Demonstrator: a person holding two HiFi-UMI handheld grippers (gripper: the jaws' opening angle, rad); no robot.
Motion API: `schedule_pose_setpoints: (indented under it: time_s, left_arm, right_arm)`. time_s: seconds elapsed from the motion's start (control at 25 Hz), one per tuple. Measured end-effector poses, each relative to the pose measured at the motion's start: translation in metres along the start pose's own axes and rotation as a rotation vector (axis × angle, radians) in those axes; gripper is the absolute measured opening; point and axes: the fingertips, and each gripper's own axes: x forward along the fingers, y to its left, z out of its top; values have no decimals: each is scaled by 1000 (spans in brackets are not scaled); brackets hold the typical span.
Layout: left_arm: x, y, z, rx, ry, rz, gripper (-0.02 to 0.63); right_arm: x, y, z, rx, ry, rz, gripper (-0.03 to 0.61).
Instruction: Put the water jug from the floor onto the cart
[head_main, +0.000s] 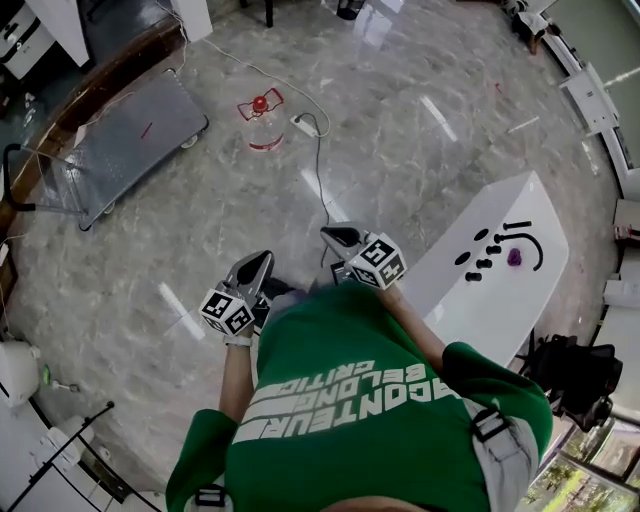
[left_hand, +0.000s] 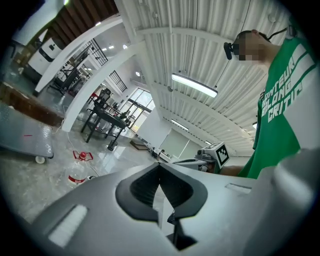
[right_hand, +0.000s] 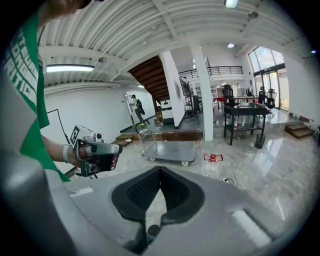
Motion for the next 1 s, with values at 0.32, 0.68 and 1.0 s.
schedule_pose_setpoints:
  time_s: [0.32, 0.68, 1.0]
  left_arm:
    - [-37, 26, 5, -11, -53, 89, 9]
    - [-60, 43, 13, -8, -81, 148, 9]
    - [-54, 56, 14, -17, -68, 176, 9]
  right_arm:
    - [37, 17, 14, -49, 20, 65, -8]
    - [65, 33, 19, -97, 41, 119, -8]
    - [90, 28, 19, -119, 72, 167, -8]
